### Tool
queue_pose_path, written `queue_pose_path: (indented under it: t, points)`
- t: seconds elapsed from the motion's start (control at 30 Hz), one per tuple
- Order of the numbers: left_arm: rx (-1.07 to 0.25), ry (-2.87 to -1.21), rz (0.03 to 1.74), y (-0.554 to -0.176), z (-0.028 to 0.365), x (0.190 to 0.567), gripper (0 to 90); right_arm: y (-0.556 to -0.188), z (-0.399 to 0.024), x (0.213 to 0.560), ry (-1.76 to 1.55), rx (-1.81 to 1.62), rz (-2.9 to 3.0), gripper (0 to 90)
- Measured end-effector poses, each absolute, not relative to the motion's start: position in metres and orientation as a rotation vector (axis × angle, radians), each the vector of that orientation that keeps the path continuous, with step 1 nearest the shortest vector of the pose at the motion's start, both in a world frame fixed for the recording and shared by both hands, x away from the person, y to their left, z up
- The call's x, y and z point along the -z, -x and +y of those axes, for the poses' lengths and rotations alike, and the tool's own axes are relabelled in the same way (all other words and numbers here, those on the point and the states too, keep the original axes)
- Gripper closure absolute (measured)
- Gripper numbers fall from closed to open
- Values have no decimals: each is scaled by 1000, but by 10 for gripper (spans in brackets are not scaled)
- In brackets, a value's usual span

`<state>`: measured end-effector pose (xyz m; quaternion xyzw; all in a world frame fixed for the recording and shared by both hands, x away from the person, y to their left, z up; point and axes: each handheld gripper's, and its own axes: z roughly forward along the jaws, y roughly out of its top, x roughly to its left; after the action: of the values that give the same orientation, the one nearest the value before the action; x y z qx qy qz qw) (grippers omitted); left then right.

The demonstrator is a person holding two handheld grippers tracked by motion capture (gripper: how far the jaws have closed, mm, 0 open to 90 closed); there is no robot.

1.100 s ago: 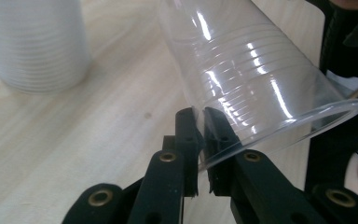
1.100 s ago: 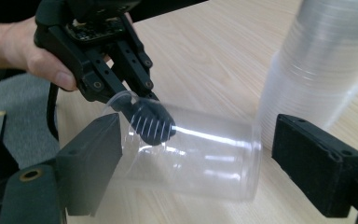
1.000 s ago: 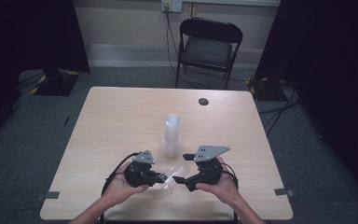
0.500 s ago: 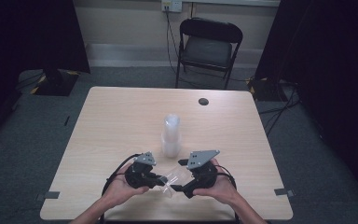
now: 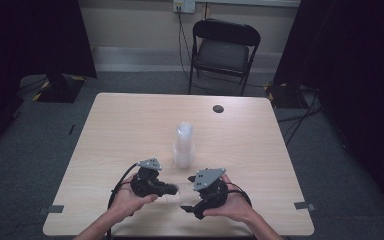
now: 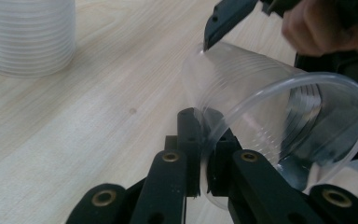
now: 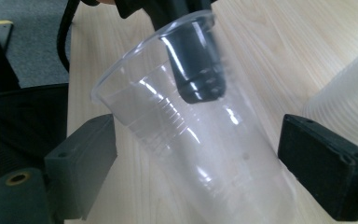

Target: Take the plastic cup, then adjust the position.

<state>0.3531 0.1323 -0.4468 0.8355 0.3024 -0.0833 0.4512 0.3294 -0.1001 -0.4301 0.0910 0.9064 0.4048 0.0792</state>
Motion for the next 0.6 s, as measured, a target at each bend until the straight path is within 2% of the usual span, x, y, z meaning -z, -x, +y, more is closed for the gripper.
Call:
queue_pose_path:
  t: [0.6]
  points:
    - [244,-2041,796,-354,130,450,870,-327,-82,438,-250,-1146,2695,125]
